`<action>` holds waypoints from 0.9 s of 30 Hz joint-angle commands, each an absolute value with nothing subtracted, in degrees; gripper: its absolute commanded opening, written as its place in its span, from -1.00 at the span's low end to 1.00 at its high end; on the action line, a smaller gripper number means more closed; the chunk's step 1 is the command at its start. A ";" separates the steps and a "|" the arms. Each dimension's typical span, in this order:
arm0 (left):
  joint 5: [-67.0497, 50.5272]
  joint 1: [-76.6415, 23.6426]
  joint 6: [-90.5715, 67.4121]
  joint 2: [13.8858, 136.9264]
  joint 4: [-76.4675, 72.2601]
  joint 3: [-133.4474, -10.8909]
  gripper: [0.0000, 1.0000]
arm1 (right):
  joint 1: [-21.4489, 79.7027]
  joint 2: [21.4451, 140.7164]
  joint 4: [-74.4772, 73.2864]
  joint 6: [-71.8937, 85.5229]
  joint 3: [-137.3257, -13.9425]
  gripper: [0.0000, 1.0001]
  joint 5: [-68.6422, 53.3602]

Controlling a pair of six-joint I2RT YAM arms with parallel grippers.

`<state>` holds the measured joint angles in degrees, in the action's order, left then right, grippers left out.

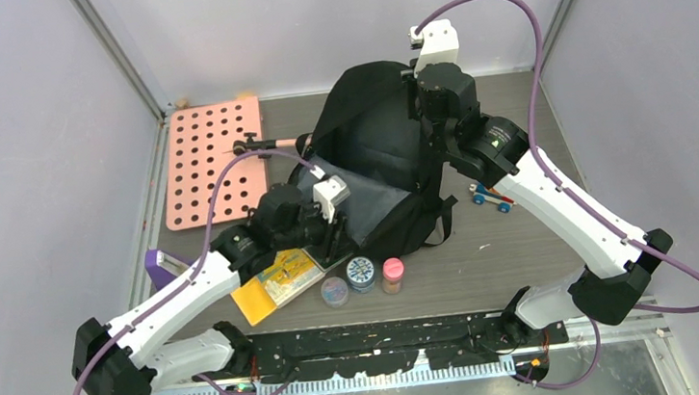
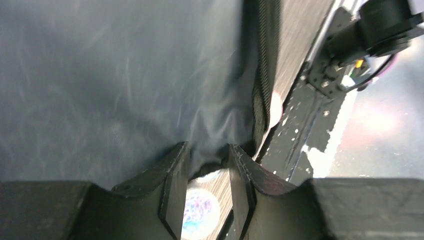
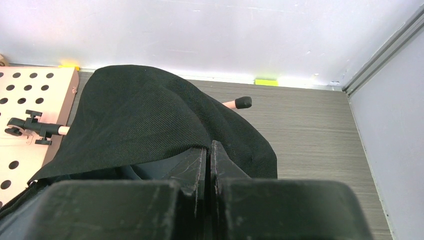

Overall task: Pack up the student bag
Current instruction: Adjust the student bag at the center of the board.

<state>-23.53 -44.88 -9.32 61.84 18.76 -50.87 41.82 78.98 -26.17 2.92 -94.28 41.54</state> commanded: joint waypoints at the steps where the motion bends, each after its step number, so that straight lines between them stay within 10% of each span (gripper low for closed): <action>1: -17.69 -45.18 -12.80 58.40 11.56 -44.71 -0.28 | 41.57 76.30 -22.94 2.88 -95.25 -0.99 43.77; 9: -14.00 -45.18 -14.69 55.91 14.35 -47.81 -0.22 | 41.57 76.35 -22.87 2.98 -95.31 -0.99 43.80; 16: -16.97 -45.18 -10.63 56.51 31.68 -68.65 0.47 | 41.57 76.30 -22.43 2.03 -95.29 -0.99 45.15; 27: -4.99 -32.91 -18.26 59.04 45.32 -78.59 0.78 | 41.56 76.28 -22.38 3.04 -94.92 -0.99 44.44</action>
